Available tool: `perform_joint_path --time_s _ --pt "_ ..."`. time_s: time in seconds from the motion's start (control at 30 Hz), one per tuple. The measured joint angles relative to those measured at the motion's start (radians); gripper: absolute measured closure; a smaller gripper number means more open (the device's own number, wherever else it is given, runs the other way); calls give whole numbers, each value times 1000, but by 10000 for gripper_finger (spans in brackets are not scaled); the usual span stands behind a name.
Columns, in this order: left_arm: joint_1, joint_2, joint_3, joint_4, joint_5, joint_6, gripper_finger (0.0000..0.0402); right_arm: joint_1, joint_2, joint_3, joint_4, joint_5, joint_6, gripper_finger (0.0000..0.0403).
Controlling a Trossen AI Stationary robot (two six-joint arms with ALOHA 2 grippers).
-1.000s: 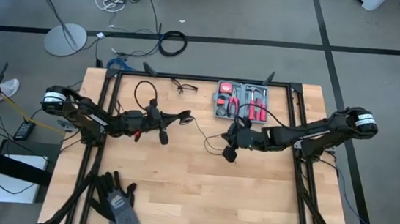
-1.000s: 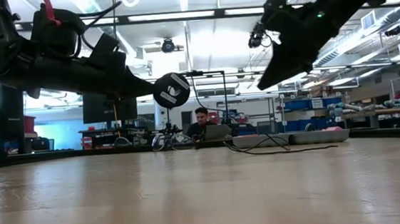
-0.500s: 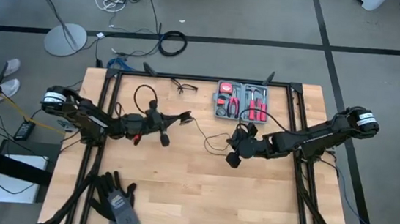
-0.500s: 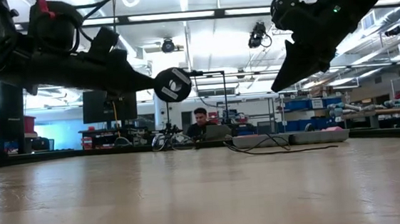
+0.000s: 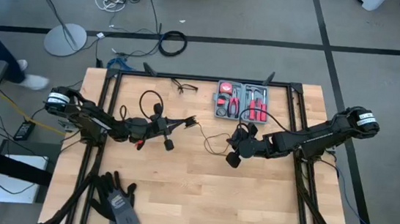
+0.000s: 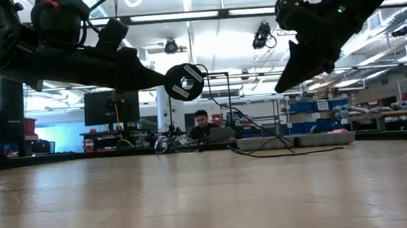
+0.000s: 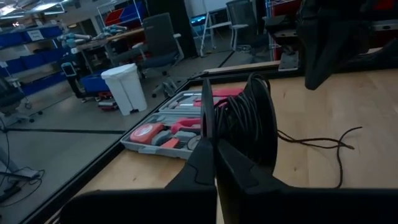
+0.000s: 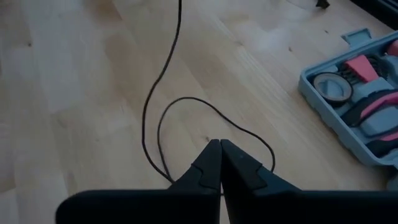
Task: Coil cords
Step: Coil the black wire onto the spool
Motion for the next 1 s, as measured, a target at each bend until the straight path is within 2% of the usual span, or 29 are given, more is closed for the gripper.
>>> perform_joint_path --time_s 0.1,0.23,0.57,0.83,0.93,1.0 --pt "0 0 0 2 0 -3 401 0 3 -1 34 -2 0 390" --pt "0 0 0 3 0 -6 401 0 24 -30 168 6 -18 379" --pt "0 0 0 4 6 -27 401 0 253 -66 627 8 -74 322" --pt "0 0 -1 4 8 -28 401 0 349 -66 745 -25 -66 297" --pt "0 0 -1 6 8 -28 401 -2 364 -66 735 -28 -56 303" --pt "0 0 -1 4 8 -28 401 -3 364 -66 727 -14 -56 322"
